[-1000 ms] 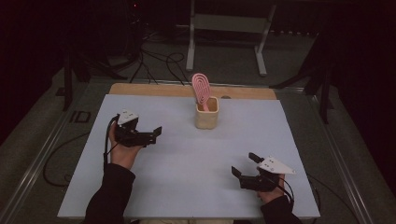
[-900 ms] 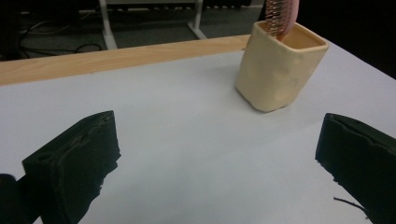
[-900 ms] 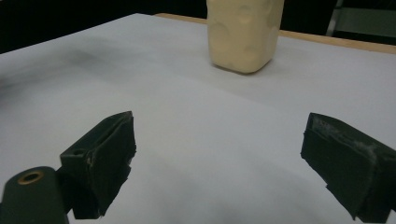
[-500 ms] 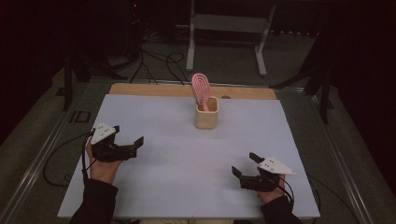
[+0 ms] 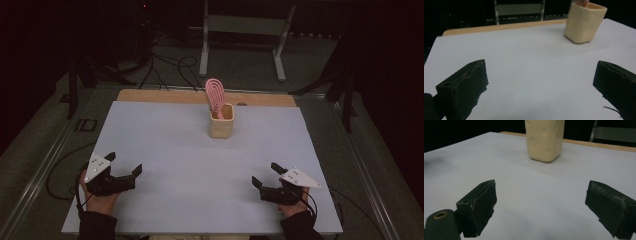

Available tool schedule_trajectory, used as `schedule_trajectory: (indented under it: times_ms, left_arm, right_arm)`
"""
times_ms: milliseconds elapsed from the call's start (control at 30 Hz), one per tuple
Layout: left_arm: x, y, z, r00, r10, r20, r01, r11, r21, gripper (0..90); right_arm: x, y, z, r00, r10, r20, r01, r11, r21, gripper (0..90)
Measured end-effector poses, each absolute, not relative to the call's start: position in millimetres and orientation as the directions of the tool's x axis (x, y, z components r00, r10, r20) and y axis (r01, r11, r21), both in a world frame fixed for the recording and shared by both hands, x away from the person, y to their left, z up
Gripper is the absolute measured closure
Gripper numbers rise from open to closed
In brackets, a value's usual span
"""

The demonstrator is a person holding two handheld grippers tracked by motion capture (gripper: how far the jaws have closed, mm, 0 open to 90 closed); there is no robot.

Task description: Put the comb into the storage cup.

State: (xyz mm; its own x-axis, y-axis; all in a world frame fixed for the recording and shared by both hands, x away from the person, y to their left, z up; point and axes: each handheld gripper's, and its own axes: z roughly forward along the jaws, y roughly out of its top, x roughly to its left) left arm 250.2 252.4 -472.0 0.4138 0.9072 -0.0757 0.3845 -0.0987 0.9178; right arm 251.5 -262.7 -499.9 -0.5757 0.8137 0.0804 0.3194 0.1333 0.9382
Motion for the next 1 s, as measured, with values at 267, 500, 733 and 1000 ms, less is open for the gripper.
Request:
schedule_trajectory:
  times_ms: [267, 500, 733, 1000]
  left_arm:
    - [239.4, 258.5, -477.2, 0.439, 0.896, -0.058, 0.389, -0.132, 0.912, 0.0]
    - [229.7, 260.3, -478.9, 0.461, 0.887, -0.036, 0.374, -0.158, 0.914, 0.0]
    - [225.4, 256.7, -479.8, 0.466, 0.885, -0.009, 0.334, -0.167, 0.928, 0.0]
    - [227.4, 250.5, -481.3, 0.460, 0.888, 0.002, 0.307, -0.162, 0.938, 0.0]
  right_arm:
    - [251.1, -262.2, -498.3, -0.578, 0.814, 0.062, 0.308, 0.147, 0.940, 9.8]
    - [251.1, -263.5, -496.6, -0.577, 0.815, 0.047, 0.305, 0.162, 0.939, 9.7]
    - [248.8, -270.6, -492.3, -0.560, 0.828, 0.030, 0.294, 0.164, 0.942, 9.5]
    - [246.1, -275.0, -490.8, -0.544, 0.839, 0.016, 0.293, 0.172, 0.941, 9.2]
